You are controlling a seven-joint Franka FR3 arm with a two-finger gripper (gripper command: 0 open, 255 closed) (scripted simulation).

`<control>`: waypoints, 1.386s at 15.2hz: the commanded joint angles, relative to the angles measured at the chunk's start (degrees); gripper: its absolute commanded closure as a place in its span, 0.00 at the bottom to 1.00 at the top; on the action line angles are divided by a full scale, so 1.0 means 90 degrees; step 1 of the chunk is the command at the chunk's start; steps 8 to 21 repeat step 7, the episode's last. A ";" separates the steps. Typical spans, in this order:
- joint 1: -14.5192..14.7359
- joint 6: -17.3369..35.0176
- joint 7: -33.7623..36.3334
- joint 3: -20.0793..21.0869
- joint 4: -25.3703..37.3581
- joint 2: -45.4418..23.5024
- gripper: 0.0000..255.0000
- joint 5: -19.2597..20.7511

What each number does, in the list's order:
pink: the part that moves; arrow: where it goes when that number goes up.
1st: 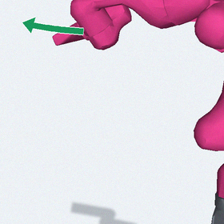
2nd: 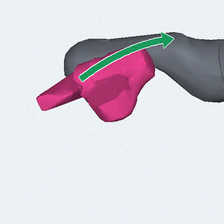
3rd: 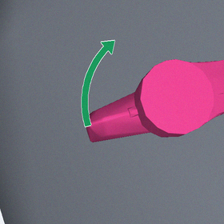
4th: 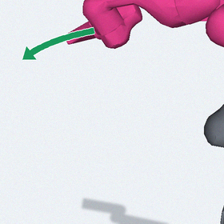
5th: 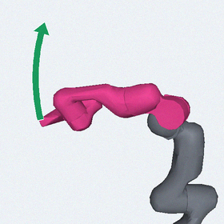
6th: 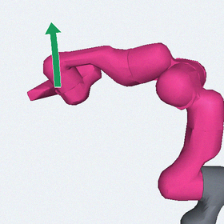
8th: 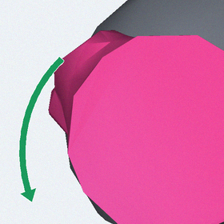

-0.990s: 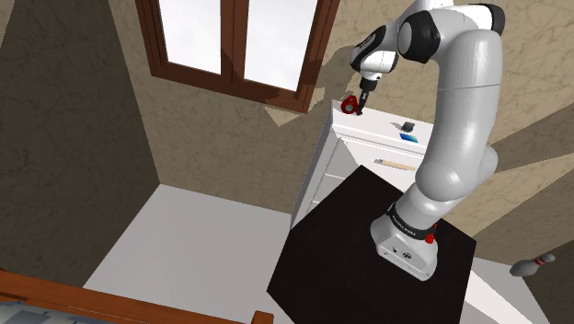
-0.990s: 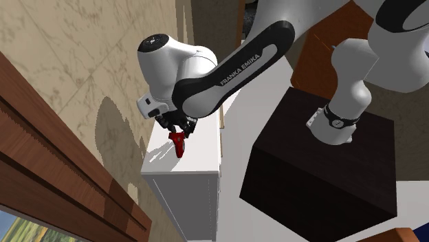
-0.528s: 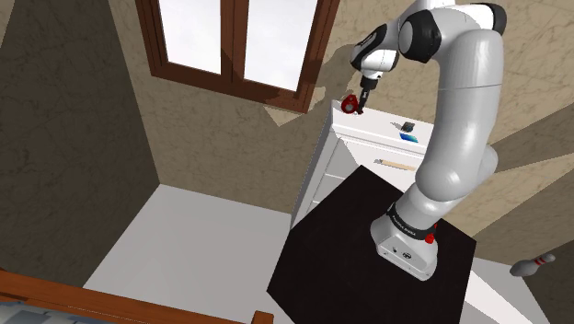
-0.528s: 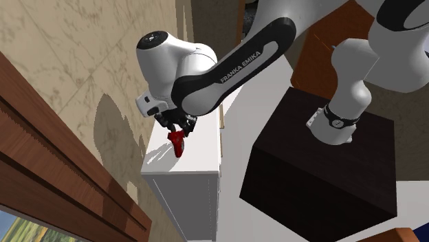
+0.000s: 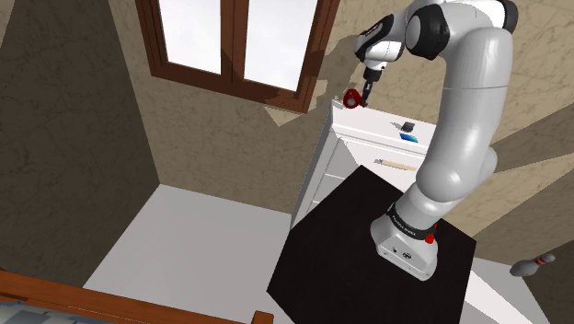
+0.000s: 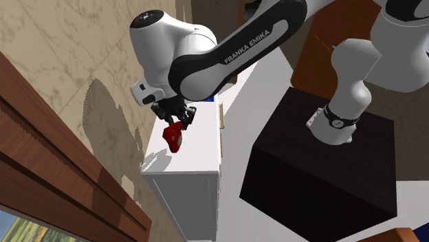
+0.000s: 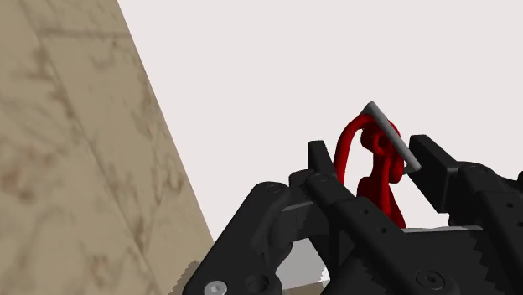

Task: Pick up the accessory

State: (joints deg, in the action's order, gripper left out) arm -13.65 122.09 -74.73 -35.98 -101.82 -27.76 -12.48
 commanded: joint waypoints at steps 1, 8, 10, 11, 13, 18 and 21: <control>0.0027 -0.0142 0.0023 -0.0047 0.0048 0.0107 1.00 0.0069; 0.0072 -0.0425 0.0074 -0.0116 0.0187 0.0276 1.00 0.0183; 0.0072 -0.0425 0.0074 -0.0116 0.0187 0.0276 1.00 0.0183; 0.0072 -0.0425 0.0074 -0.0116 0.0187 0.0276 1.00 0.0183; 0.0072 -0.0425 0.0074 -0.0116 0.0187 0.0276 1.00 0.0183; 0.0072 -0.0425 0.0074 -0.0116 0.0187 0.0276 1.00 0.0183; 0.0072 -0.0425 0.0074 -0.0116 0.0187 0.0276 1.00 0.0183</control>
